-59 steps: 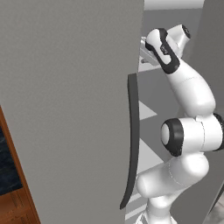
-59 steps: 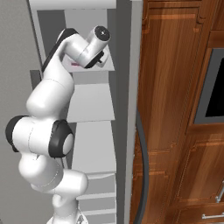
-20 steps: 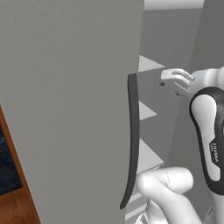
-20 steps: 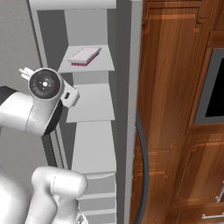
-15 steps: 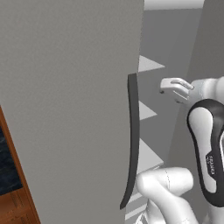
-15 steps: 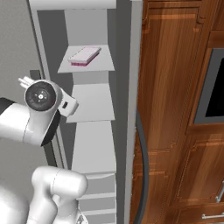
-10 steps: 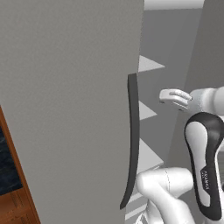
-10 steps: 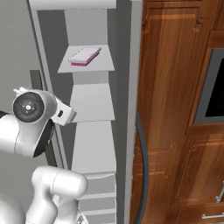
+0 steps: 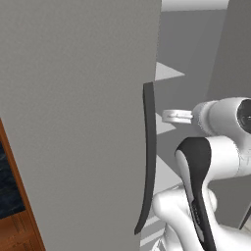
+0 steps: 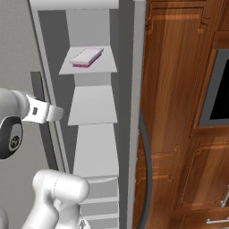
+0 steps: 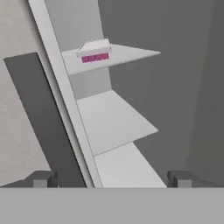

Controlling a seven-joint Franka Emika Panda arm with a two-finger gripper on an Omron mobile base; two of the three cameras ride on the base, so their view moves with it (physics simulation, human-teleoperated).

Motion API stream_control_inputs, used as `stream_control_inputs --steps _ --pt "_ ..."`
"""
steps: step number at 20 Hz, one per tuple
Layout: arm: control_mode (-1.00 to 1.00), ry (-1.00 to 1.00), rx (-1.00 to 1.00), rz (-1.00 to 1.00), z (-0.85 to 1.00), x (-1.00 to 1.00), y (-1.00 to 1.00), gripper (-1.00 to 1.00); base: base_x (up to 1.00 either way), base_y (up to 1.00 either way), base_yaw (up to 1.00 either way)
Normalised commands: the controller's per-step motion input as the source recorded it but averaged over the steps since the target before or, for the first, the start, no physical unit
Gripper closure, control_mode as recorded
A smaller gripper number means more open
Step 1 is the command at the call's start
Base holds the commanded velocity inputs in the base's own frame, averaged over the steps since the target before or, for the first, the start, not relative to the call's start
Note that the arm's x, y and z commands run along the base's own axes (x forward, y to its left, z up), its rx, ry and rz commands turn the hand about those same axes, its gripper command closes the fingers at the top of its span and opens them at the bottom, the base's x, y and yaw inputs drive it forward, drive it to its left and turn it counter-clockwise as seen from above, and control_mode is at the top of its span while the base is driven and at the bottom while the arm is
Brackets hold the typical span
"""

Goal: The ice cube tray has been filled with water. Take the tray and place it in the freezer to make ice. Close the freezer door after placing the tray.

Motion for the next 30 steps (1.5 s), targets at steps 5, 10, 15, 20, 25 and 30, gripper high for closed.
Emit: stream_control_inputs --steps 5,10,15,20,25,30 --pt "-1.00 0.00 0.00 0.00 -0.31 -0.07 -0.12 -1.00 0.00 0.00 0.00" --pt "-1.00 0.00 0.00 0.00 -0.20 -0.15 -0.14 -1.00 0.00 0.00 0.00" --pt "-1.00 0.05 0.00 0.00 -0.02 -0.12 0.00 -1.00 0.00 0.00 0.00" --pt "-1.00 0.02 0.00 0.00 -0.01 -0.07 0.00 -1.00 0.00 0.00 0.00" --pt "-1.00 0.00 0.02 0.00 -0.10 -0.55 0.13 -1.00 0.00 0.00 0.00" --pt "1.00 0.00 0.00 0.00 0.00 0.00 0.00 -1.00 -0.46 0.28 0.00"
